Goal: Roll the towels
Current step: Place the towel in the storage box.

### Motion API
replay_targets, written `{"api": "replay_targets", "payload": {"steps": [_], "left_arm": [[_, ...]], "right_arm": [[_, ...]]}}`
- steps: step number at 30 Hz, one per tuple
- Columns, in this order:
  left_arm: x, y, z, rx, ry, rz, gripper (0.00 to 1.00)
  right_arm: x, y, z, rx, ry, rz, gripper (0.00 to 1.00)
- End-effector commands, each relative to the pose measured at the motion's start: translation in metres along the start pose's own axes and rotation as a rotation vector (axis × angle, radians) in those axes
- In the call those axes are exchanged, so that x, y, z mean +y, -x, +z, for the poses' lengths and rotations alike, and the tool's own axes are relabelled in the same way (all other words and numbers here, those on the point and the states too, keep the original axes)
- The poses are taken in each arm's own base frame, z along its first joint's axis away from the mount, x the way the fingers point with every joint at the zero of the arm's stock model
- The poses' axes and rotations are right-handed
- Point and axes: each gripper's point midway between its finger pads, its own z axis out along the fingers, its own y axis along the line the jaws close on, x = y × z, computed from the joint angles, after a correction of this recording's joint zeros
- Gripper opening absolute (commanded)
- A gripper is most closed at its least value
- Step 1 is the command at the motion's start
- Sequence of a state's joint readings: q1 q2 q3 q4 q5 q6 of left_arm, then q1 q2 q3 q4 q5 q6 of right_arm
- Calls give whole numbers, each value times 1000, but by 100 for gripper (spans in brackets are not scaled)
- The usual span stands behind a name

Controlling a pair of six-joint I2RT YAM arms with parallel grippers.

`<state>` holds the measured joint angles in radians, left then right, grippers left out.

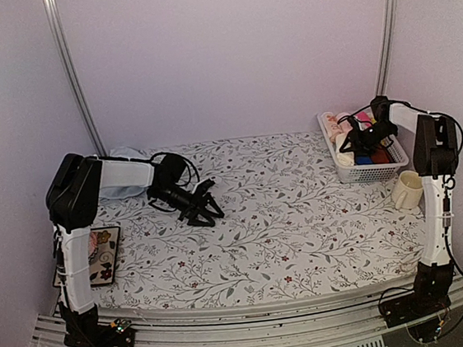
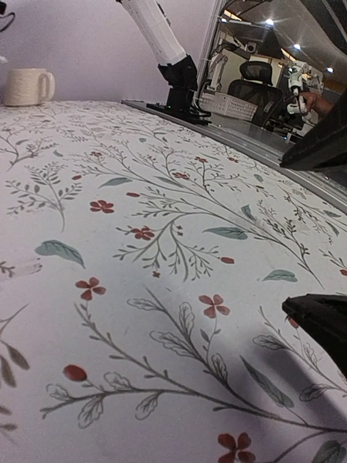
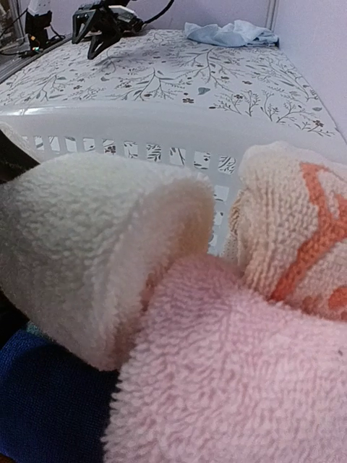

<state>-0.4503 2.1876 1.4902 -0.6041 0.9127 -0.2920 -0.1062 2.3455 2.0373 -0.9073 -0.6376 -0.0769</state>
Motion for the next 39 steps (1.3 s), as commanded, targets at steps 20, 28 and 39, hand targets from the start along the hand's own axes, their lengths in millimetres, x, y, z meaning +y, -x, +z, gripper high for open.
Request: {"api": "replay_targets", "payload": {"steps": [20, 28, 39], "left_arm": [[3, -5, 0, 6, -17, -31, 58], [4, -7, 3, 13, -18, -38, 57], [6, -10, 4, 16, -16, -46, 58]], "right_arm": [[28, 2, 13, 0, 193, -99, 13], [9, -8, 37, 75, 143, -73, 15], [7, 10, 13, 25, -4, -109, 50]]}}
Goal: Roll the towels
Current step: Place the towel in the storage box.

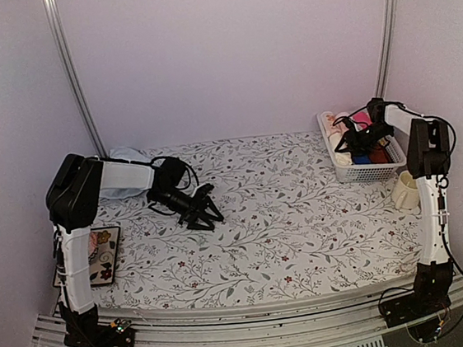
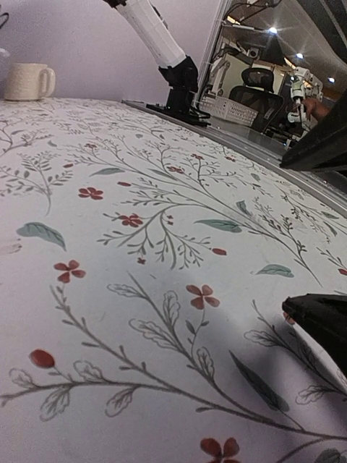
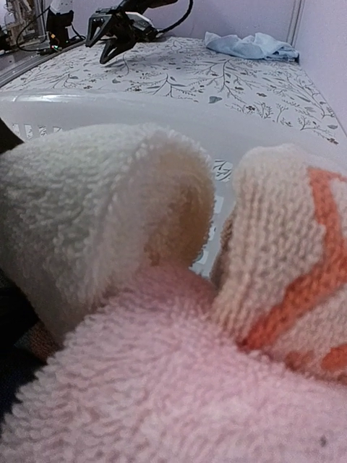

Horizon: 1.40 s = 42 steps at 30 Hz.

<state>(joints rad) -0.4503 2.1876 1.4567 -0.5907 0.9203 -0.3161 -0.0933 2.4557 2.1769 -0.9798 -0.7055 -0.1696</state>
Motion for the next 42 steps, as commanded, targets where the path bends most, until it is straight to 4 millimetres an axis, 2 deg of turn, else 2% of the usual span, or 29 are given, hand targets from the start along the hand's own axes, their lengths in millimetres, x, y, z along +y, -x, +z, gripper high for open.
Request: {"api": "replay_targets", "payload": {"steps": [1, 4, 10, 12, 14, 19, 26, 29, 35, 38, 42], "left_arm": [[0, -1, 1, 3, -13, -6, 58], [-1, 0, 1, 0, -15, -5, 58], [-2, 1, 0, -3, -12, -2, 58], [-2, 1, 0, -4, -12, -3, 58], [-3, 1, 0, -3, -12, -3, 58], [-4, 0, 0, -4, -9, -1, 58], [-2, -2, 1, -1, -6, -1, 58], [-2, -1, 1, -1, -5, 0, 58], [-3, 1, 3, 2, -11, 0, 58], [-3, 0, 3, 3, -11, 1, 58], [-3, 1, 3, 2, -9, -2, 58]], "right_arm": [[5, 9, -11, -15, -81, -42, 53], [13, 14, -19, -33, -83, -62, 57], [25, 21, -31, -61, -81, -83, 58], [36, 29, -47, -94, -89, -107, 58], [41, 33, -53, -110, -90, -119, 59], [37, 42, -54, -143, -111, -118, 59], [25, 50, -41, -162, -163, -103, 48], [11, 43, -19, -116, -204, -94, 45], [9, 31, 10, -53, -246, -110, 41], [5, 25, 19, -22, -280, -110, 40], [5, 22, 20, -11, -291, -117, 38]]}}
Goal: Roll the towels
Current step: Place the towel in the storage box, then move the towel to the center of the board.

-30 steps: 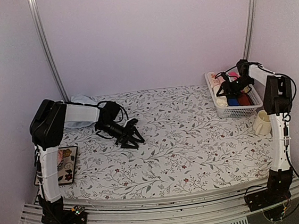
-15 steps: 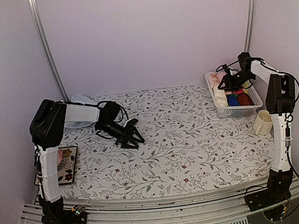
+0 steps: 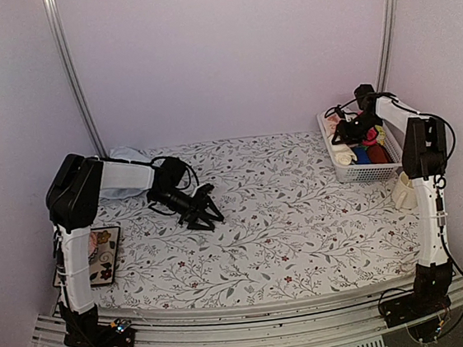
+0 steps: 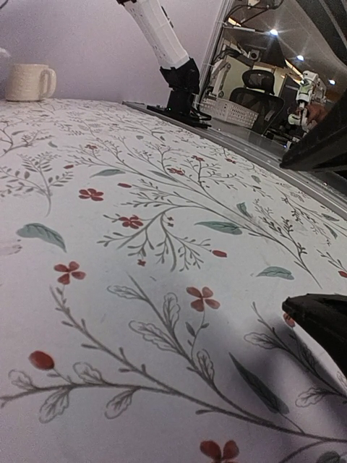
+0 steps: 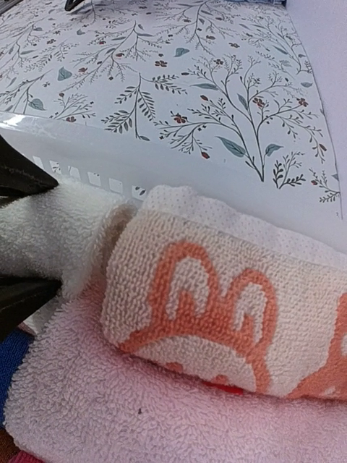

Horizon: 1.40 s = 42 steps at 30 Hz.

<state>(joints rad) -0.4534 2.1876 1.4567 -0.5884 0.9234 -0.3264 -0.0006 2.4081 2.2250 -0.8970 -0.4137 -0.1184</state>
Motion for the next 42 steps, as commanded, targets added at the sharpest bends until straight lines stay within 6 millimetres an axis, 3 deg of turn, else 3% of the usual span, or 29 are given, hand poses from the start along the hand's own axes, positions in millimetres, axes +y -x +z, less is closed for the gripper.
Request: {"api": "replay_targets", "payload": {"steps": [1, 8, 10, 15, 19, 23, 25, 26, 27, 28, 34, 39, 42], "left_arm": [[-2, 2, 2, -1, -6, 6, 58], [-8, 10, -3, -25, 4, 19, 58], [-12, 14, -5, -35, 2, 23, 58], [-22, 25, -9, -56, 5, 32, 59], [-28, 34, -13, -78, 21, 40, 59], [-31, 46, -21, -110, 43, 46, 62], [-29, 55, -29, -138, 77, 54, 65], [-28, 61, -35, -155, 100, 58, 73], [-26, 69, -43, -179, 127, 65, 95], [-25, 77, -53, -205, 154, 69, 96], [-12, 130, -139, -432, 311, 76, 97], [29, 160, -227, -660, 572, 15, 97], [56, 171, -270, -746, 683, -7, 97]], "right_arm": [[2, -15, 22, 61, -23, -13, 38], [17, 4, -18, 3, -30, -32, 56], [23, 11, -42, -21, -55, -46, 61], [26, -2, -59, -7, -76, -38, 65], [36, -19, -69, 5, -50, -25, 66], [35, -40, -72, 25, -66, -19, 73], [37, -45, -77, 21, -67, -27, 76], [39, -44, -82, 7, -67, -31, 80], [42, -41, -88, -14, -69, -40, 93], [44, -37, -95, -37, -79, -47, 100], [43, -10, -156, -230, -240, -83, 99], [38, -3, -204, -371, -392, -31, 99], [50, -9, -210, -419, -360, -96, 99]]}}
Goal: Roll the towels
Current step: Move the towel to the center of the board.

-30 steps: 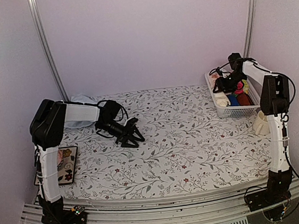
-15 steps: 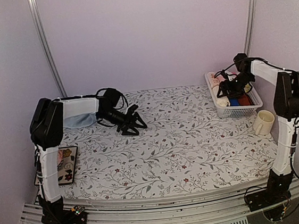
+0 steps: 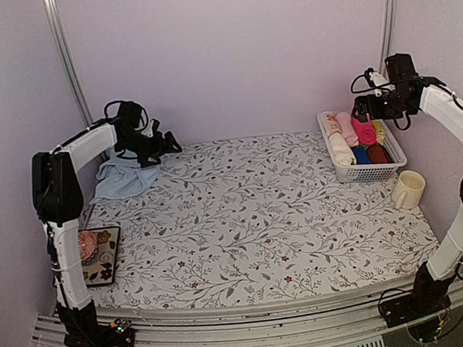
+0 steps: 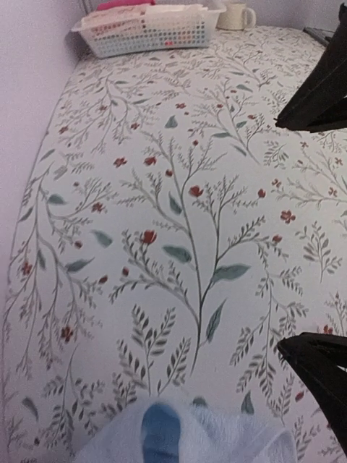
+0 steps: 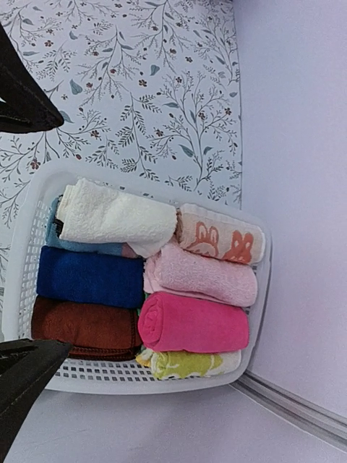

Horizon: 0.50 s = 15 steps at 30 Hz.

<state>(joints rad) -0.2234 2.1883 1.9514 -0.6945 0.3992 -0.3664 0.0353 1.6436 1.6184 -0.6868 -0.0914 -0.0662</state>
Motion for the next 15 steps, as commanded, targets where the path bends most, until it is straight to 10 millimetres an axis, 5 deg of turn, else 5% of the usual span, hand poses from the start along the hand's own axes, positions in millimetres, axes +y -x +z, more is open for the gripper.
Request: {"api": "replay_targets", "payload": {"steps": [1, 8, 15], "left_arm": [[73, 47, -32, -152, 262, -13, 97], [133, 47, -24, -194, 243, -129, 97], [167, 13, 5, -120, 325, -184, 93]], "right_arm": [[-3, 3, -14, -102, -53, -7, 99], [36, 1, -33, -189, 225, 149, 99], [46, -3, -39, -175, 229, 129, 99]]}}
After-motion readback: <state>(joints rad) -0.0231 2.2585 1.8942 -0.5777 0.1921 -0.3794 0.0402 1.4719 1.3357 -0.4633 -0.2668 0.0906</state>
